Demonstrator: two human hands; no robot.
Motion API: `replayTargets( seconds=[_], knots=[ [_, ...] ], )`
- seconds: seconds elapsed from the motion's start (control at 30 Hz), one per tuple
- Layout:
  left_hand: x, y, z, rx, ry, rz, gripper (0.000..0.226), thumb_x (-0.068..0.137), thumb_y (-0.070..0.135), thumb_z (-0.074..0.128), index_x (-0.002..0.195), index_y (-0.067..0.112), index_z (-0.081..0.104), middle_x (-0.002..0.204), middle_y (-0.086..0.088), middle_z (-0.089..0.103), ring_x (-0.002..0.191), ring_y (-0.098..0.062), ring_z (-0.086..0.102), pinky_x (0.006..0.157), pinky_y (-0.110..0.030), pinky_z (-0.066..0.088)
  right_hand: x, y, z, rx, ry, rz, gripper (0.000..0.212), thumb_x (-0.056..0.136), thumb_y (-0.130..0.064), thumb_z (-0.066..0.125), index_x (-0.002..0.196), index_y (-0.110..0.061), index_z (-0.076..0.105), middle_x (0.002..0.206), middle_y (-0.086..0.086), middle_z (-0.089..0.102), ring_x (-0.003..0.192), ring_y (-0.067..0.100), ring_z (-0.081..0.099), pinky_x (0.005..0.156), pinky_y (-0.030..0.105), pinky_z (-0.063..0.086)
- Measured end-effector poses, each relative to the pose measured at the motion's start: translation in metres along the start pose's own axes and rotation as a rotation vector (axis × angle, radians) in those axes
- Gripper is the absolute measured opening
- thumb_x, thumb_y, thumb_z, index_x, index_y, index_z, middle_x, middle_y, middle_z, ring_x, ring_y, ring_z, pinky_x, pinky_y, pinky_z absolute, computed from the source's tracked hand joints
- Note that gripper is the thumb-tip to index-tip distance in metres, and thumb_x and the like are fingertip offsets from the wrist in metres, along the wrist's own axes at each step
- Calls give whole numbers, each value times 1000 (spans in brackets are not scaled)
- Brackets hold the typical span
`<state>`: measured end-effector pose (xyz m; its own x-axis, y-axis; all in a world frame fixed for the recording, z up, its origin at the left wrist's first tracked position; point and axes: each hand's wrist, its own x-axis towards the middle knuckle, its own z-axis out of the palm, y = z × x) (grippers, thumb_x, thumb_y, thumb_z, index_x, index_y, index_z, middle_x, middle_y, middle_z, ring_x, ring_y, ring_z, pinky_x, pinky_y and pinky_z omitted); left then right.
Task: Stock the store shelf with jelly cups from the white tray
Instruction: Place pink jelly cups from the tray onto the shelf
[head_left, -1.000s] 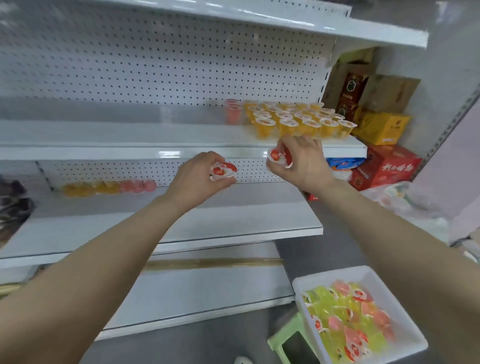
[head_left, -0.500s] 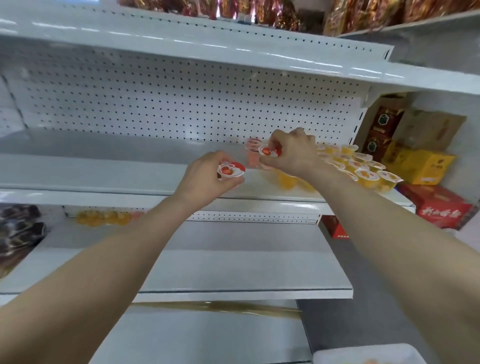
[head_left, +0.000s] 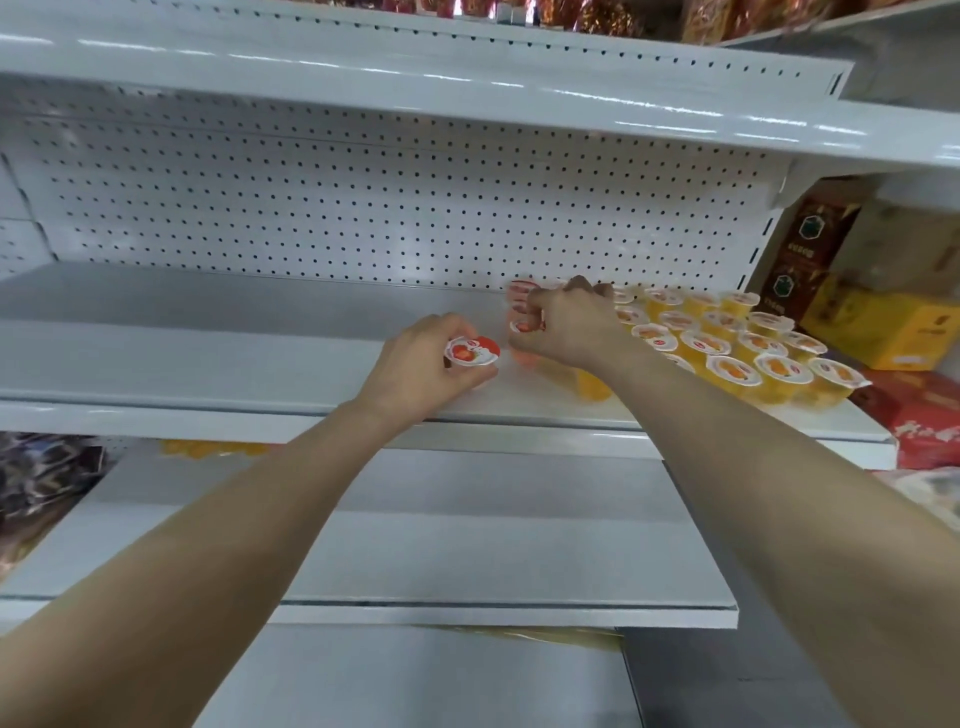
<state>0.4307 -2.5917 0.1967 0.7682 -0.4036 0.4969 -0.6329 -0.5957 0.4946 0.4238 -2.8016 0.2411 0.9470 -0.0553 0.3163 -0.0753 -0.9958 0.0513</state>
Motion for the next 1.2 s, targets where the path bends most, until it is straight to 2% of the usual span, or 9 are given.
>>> replayTargets(
  seconds=[0.13, 0.2, 0.3, 0.43, 0.63, 0.73, 0.97, 1.07, 1.2],
  knots=[
    [4, 4, 4, -7, -17, 9, 42, 74, 52, 74, 104, 27, 61, 99, 5, 65, 88, -14, 61, 78, -32, 50, 1, 6, -1, 43, 10, -12, 39, 87, -65, 47, 88, -29, 62, 89, 8, 63, 113, 28, 48, 99, 46, 32],
    [5, 8, 7, -21, -31, 15, 41, 73, 53, 74, 103, 28, 61, 98, 6, 66, 86, -13, 61, 77, -32, 51, -1, 11, -2, 87, 51, 7, 41, 93, -60, 43, 100, -28, 68, 93, 12, 66, 116, 29, 47, 99, 46, 32],
    [8, 18, 14, -59, -49, 24, 42, 72, 54, 75, 102, 27, 63, 98, 8, 68, 86, -12, 62, 76, -31, 51, -5, 23, -4, 99, 144, 30, 38, 98, -49, 42, 112, -24, 66, 96, 10, 70, 119, 30, 47, 97, 45, 34],
    [13, 34, 26, -73, -75, 27, 42, 70, 52, 78, 99, 26, 63, 97, 10, 70, 87, -12, 62, 76, -28, 50, -14, 41, -4, 88, 255, 38, 34, 97, -39, 44, 110, -19, 68, 91, 6, 72, 117, 30, 49, 94, 45, 37],
    [15, 38, 35, -66, -86, 28, 41, 69, 59, 75, 89, 28, 57, 88, 10, 67, 77, -13, 60, 69, -30, 48, -27, 57, -3, 46, 348, 52, 27, 96, -31, 47, 104, -16, 69, 88, 8, 72, 116, 32, 51, 89, 43, 36],
    [14, 38, 33, -32, -111, 60, 41, 71, 57, 75, 91, 27, 56, 92, 7, 66, 80, -15, 57, 71, -30, 47, -32, 60, 0, 22, 383, 37, 26, 95, -32, 49, 106, -16, 67, 87, 10, 72, 115, 33, 54, 88, 44, 36],
    [6, 39, 21, 41, -48, 160, 44, 75, 56, 72, 106, 25, 65, 107, -3, 61, 102, -25, 57, 91, -33, 44, -60, 60, -5, -14, 461, -14, 32, 95, -36, 45, 114, -18, 63, 95, 6, 72, 109, 33, 55, 87, 45, 38],
    [-9, 46, 14, 44, 4, 208, 40, 81, 48, 71, 111, 22, 65, 113, -4, 61, 106, -27, 55, 89, -26, 36, -85, 59, -7, -41, 489, -15, 34, 93, -38, 46, 115, -18, 63, 98, 5, 71, 108, 32, 56, 87, 45, 37],
    [-45, 62, 11, -1, 50, 283, 34, 83, 42, 71, 110, 21, 65, 111, -2, 61, 102, -26, 56, 88, -31, 41, -139, 60, -8, -57, 491, 18, 34, 94, -37, 47, 120, -19, 61, 107, 4, 70, 111, 33, 54, 90, 45, 35]
  ],
)
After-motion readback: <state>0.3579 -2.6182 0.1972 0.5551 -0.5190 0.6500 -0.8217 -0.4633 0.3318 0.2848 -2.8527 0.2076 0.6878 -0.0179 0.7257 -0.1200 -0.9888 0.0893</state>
